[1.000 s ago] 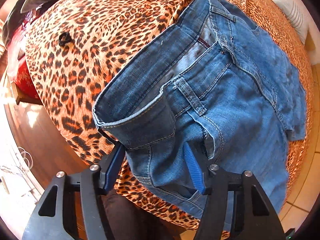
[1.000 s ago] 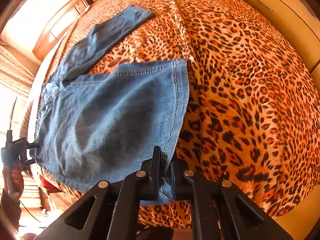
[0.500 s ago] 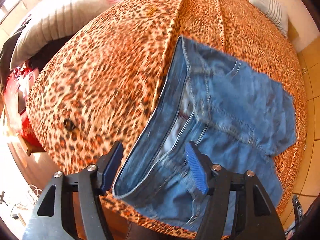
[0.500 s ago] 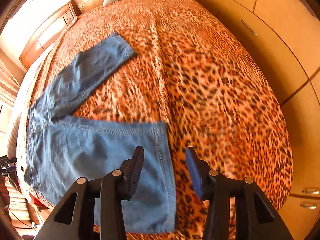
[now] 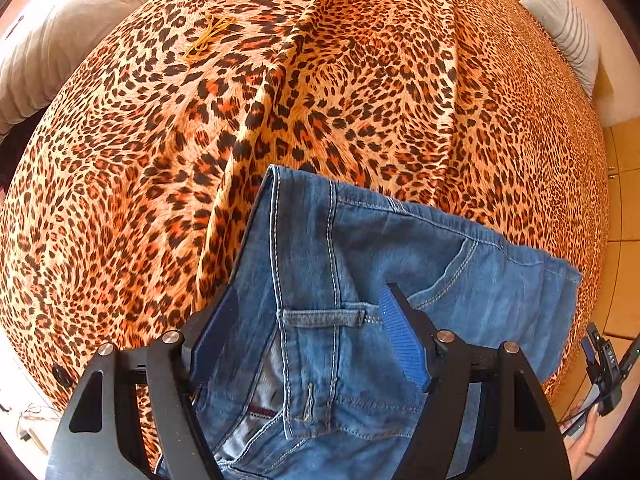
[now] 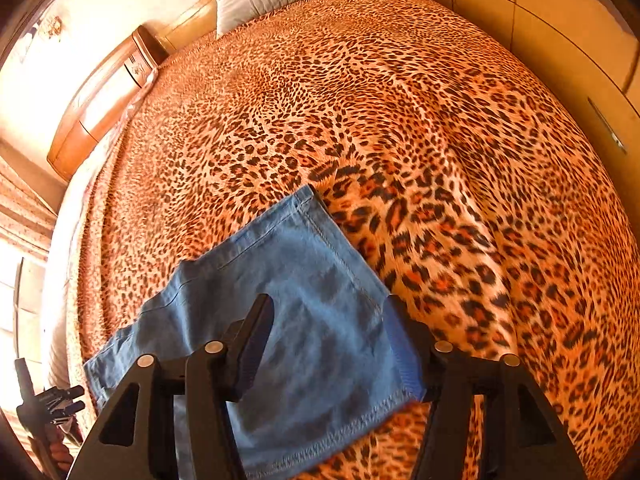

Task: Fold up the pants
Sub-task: 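Grasp the jeans waistband with the left gripper while the right gripper grasps a leg hem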

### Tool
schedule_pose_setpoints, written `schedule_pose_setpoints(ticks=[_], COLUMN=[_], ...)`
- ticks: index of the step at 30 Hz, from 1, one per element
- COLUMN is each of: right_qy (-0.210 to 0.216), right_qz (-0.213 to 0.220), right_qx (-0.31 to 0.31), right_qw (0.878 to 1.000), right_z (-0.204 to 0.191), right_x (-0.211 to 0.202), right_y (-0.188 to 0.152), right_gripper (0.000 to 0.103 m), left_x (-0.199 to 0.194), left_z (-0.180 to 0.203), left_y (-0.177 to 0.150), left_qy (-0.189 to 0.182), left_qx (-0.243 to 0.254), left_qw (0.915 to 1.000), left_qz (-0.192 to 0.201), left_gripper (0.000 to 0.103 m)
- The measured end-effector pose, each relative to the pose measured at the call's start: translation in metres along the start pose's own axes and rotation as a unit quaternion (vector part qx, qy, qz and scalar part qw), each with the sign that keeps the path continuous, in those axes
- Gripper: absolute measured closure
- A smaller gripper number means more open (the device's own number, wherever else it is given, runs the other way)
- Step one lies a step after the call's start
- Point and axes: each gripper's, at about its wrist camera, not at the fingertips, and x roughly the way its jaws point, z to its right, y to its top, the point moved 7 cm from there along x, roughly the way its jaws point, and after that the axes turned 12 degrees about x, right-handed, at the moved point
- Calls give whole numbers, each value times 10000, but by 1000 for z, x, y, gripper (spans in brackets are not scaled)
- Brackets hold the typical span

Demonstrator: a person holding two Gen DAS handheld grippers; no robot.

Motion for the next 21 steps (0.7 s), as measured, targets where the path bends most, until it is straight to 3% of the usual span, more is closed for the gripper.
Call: schedule_pose_setpoints(ticks=[5, 9, 10, 11, 12, 14, 17, 19, 21], right_qy=[-382, -454, -564, -760, -910, -810, -656, -636, -725], right_qz=[-229, -431, -441, -313, -225, -226, 159, -56, -200], right_qx=[-225, -527, -785, -1120, -1396, -1465, -1260, -741, -651], right_qw=[9988, 9966, 9943, 9903, 9858, 9856, 9897, 9952, 9950], right_z=[-15, -26, -30, -35, -38, -39, -34, -17, -11], right_x=[56, 84, 89, 90, 90, 87, 69, 78, 89], right_y=[25, 23, 20, 19, 17, 20, 45, 58, 56], right_gripper=[42, 42, 52, 64, 93, 95, 96, 95, 92], left_x=[16, 37, 41, 41, 39, 36, 41, 46, 43], left_z=[1, 10, 13, 15, 17, 26, 29, 34, 44], left_y=[21, 31, 29, 30, 30, 36, 55, 59, 60], left_qy=[-170, -308, -260, -36, 231, 152, 524, 726, 729], left_qx=[-183, -371, -363, -272, -143, -10, 24, -44, 1], left_qw=[9997, 9987, 9988, 9995, 9996, 9999, 9986, 9973, 9973], left_qz=[-15, -158, -197, -141, -88, -67, 47, -8, -2], left_gripper=[30, 30, 31, 42, 67, 90, 90, 90, 89])
